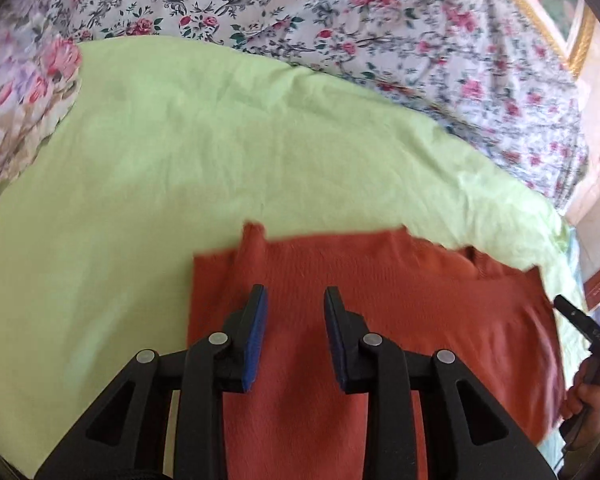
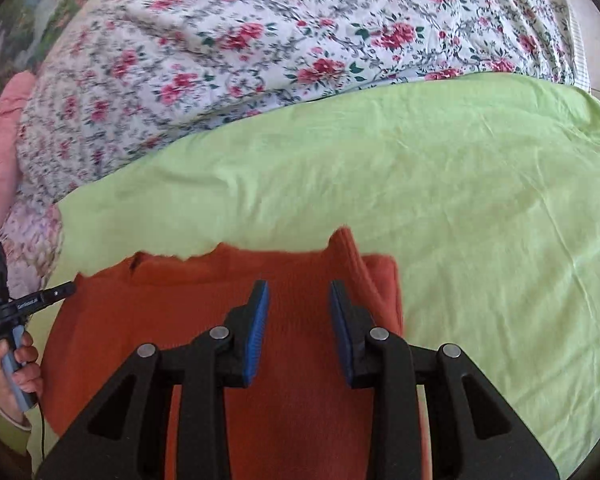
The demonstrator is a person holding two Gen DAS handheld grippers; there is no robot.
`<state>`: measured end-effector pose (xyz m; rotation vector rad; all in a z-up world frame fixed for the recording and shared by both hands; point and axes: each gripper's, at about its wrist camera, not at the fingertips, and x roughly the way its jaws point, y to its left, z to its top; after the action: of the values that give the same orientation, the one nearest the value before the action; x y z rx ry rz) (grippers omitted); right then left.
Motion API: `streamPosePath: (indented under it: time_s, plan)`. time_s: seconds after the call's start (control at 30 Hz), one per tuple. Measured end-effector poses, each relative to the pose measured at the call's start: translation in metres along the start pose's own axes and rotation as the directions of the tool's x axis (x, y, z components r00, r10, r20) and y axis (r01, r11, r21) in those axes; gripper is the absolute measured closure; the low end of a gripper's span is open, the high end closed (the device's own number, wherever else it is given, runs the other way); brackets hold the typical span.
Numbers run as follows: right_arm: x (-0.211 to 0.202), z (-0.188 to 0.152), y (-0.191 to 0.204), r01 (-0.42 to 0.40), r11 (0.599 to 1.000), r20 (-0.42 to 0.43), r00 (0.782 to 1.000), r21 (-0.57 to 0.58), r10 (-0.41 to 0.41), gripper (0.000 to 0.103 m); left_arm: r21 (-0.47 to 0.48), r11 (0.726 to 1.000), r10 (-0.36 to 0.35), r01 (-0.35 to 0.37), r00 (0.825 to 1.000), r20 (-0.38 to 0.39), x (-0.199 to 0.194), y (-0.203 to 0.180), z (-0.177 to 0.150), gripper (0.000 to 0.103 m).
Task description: Fold small clothes
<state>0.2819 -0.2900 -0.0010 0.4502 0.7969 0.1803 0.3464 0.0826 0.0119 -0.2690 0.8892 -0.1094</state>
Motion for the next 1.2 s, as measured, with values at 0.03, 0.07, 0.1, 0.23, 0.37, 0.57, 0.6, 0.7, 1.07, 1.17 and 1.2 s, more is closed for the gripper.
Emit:
streamPosePath:
  time_s: [0.03, 0.07, 0.1, 0.23, 0.37, 0.57, 0.6, 0.7, 1.07, 1.17, 1.2]
  plan:
    - [-0.007, -0.007, 0.004, -0.014, 1.000, -0.004, 1.000, -0.001, 0.014, 0.068, 0.004, 1.000, -0.018, 0.018, 1.000, 0.000, -0.009, -0.002, -0.009, 0.074]
    - [-0.015, -0.016, 0.007, -0.034, 0.999, -0.012, 0.999, 0.001, 0.034, 0.067, 0.013, 0.999, -0.037, 0.037, 0.999, 0.004, -0.020, -0.007, -0.022, 0.074]
    - [-0.021, -0.025, 0.010, -0.047, 0.999, -0.021, 0.999, 0.001, 0.047, 0.067, 0.018, 0.998, -0.054, 0.053, 0.999, 0.008, -0.028, -0.011, -0.031, 0.074]
    - [-0.049, -0.067, 0.016, -0.082, 0.997, -0.061, 0.995, -0.006, 0.081, 0.063, 0.034, 0.994, -0.108, 0.108, 0.994, 0.005, -0.057, -0.026, -0.077, 0.070]
    - [-0.069, -0.106, 0.005, -0.059, 0.998, -0.086, 0.994, 0.022, 0.061, 0.060, 0.026, 0.992, -0.123, 0.123, 0.992, -0.016, -0.078, -0.029, -0.117, 0.069]
    - [-0.096, -0.140, -0.018, -0.020, 0.994, -0.087, 0.996, 0.110, 0.029, 0.060, -0.016, 0.989, -0.148, 0.148, 0.988, -0.036, -0.106, -0.024, -0.165, 0.066]
    - [-0.100, -0.144, -0.021, -0.013, 0.992, -0.082, 0.996, 0.123, 0.023, 0.060, -0.023, 0.989, -0.145, 0.144, 0.989, -0.037, -0.109, -0.023, -0.173, 0.066]
    - [-0.112, -0.154, -0.028, -0.008, 0.986, -0.068, 0.997, 0.167, 0.020, 0.060, -0.051, 0.989, -0.144, 0.142, 0.989, -0.041, -0.118, -0.020, -0.193, 0.066]
    - [-0.151, -0.177, -0.001, -0.066, 0.984, -0.018, 0.997, 0.167, 0.070, 0.056, -0.172, 0.970, -0.180, 0.169, 0.982, -0.050, -0.133, 0.000, -0.233, 0.060]
    - [-0.154, -0.184, 0.008, -0.093, 0.983, -0.017, 0.995, 0.158, 0.097, 0.055, -0.208, 0.963, -0.181, 0.169, 0.983, -0.038, -0.132, 0.007, -0.232, 0.057]
    - [-0.154, -0.187, 0.012, -0.100, 0.983, -0.020, 0.994, 0.154, 0.104, 0.055, -0.221, 0.960, -0.182, 0.170, 0.983, -0.035, -0.132, 0.009, -0.231, 0.055]
